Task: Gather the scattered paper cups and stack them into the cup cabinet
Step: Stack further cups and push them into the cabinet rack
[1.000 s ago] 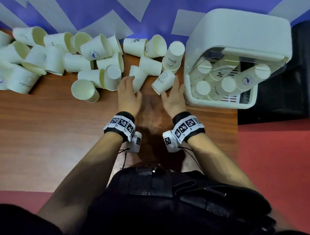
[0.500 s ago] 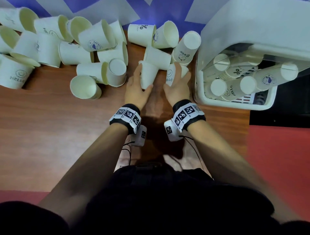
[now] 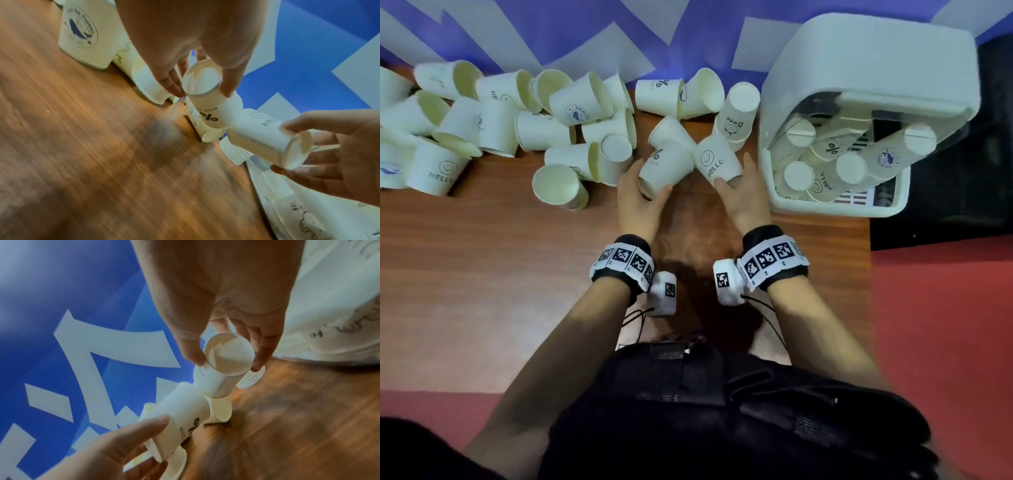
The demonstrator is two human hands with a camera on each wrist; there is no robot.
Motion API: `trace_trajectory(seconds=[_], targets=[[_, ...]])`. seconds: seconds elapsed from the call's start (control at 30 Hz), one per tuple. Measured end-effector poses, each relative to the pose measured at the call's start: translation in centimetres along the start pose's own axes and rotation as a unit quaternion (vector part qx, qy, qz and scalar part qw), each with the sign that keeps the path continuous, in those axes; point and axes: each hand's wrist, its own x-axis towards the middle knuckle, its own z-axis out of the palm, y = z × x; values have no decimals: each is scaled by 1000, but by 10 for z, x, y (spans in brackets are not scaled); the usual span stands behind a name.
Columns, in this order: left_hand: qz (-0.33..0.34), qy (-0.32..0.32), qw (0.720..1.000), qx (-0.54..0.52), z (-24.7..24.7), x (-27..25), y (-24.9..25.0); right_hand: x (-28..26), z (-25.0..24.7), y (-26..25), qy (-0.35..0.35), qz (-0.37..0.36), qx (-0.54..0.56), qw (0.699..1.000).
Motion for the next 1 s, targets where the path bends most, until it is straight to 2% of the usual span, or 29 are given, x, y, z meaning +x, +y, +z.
trace_trajectory(seconds=[0.1, 0.23, 0.53, 0.63, 0.73, 0.87, 1.0], targets=[[38, 28, 998, -32, -6, -13, 16, -15, -22, -10, 18, -28, 28, 999], [90, 30, 993, -64, -8, -35, 35, -39, -51, -14, 56, -45, 63, 995], [159, 14, 986, -39, 8, -65, 82, -66, -132, 4, 167, -53, 166, 970], [183, 9, 983, -29, 18, -73, 98, -71, -158, 16, 213, -39, 181, 959], [176, -2, 984, -42, 30, -80, 112, -73, -183, 30, 266, -4, 188, 945], [198, -21, 979, -45, 45, -86, 118, -69, -195, 43, 292, -13, 123, 948], [203, -33, 978, -31, 57, -88, 118, -61, -200, 46, 267, -14, 46, 962]])
